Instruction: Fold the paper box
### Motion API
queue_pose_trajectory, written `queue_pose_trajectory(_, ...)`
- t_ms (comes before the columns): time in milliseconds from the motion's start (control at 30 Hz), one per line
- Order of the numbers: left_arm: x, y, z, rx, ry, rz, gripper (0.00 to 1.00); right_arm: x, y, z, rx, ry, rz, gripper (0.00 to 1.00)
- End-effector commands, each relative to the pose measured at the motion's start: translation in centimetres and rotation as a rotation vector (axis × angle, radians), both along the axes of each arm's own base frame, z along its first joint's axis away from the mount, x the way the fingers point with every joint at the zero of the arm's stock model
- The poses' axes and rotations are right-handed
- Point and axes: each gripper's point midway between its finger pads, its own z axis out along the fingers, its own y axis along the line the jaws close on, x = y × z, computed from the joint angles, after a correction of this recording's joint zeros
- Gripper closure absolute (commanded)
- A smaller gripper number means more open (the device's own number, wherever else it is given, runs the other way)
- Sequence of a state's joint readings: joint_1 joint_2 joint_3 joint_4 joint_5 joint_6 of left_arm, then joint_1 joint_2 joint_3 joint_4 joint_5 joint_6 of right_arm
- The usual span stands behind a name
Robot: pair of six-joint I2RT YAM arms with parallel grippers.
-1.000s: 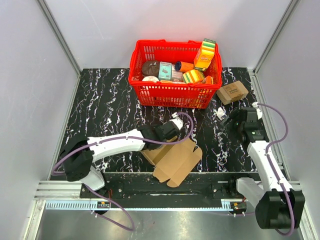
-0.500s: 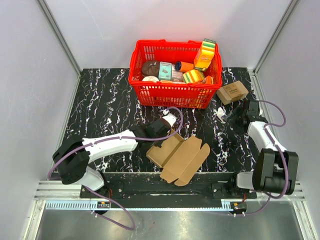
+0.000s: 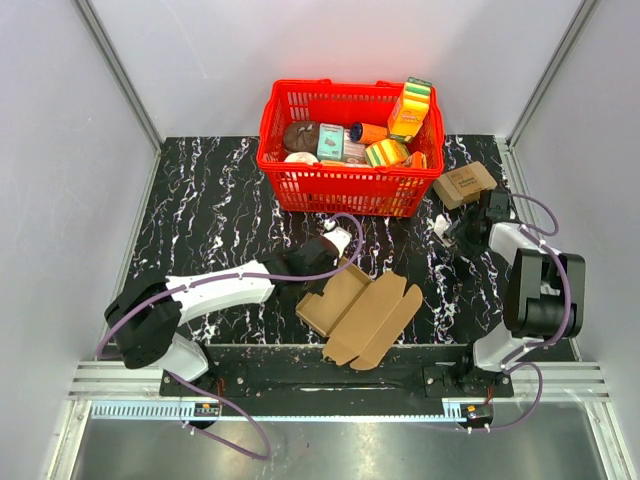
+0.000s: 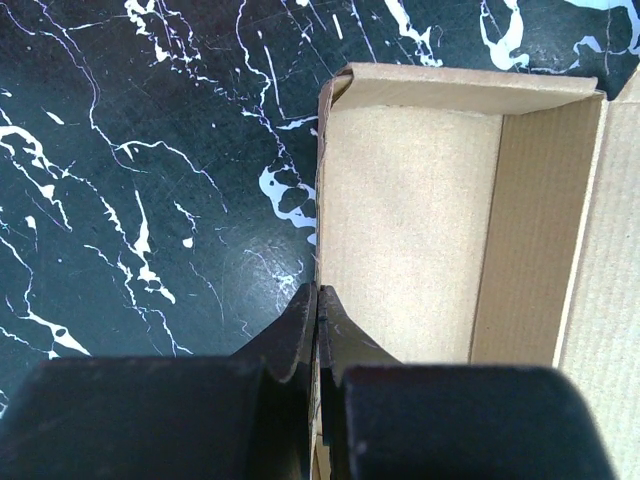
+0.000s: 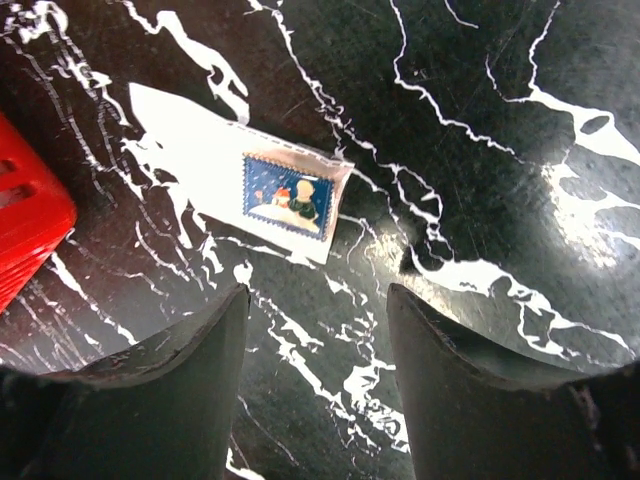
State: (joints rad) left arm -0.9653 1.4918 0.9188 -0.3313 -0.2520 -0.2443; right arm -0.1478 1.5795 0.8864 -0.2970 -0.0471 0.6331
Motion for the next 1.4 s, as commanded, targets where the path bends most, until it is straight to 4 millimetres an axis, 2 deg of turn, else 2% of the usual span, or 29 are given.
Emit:
queue_pose_trajectory(0, 0.7, -1.1, 1.7, -0.090, -0.036, -0.002, 1.00, 2.3, -0.7, 0.1, -0.011, -0.037, -0.002, 0.37)
queue_pose_trajectory(400, 0.8, -0.8, 1.5, -0.090, -0.035, -0.005, 1.00, 3.4, -1.1, -2.5, -0.009, 0.013, -0.011, 0.42)
queue_pose_trajectory(533, 0.9, -0.9, 1.6, -0.099, -0.036, -0.003, 1.00, 3.4, -1.5, -3.3, -0.033, 0.050, -0.007, 0.32)
queue_pose_trajectory(733, 0.8, -1.1, 1.2, -0.106, -0.027, -0.008, 1.00, 3.4, -2.1, -3.7, -0.072, 0.088, 0.011, 0.32)
queue_pose_trajectory(900, 0.8, -0.9, 1.1, -0.104, -0.031, -0.009, 1.00, 3.4, -1.9, -4.0, -0.065, 0.098, 0.027, 0.44)
queue_pose_trajectory(1100, 0.7, -0.5, 1.0, -0.105, -0.032, -0.004, 1.00, 3.1, -1.2, -4.3, -0.033, 0.093, 0.039, 0.66)
queue_pose_trajectory(1367, 0.6, -0.3, 1.0, -0.106, -0.031, -0.002, 1.00, 3.3, -1.2, -2.9, -0.038, 0.030, 0.029, 0.90)
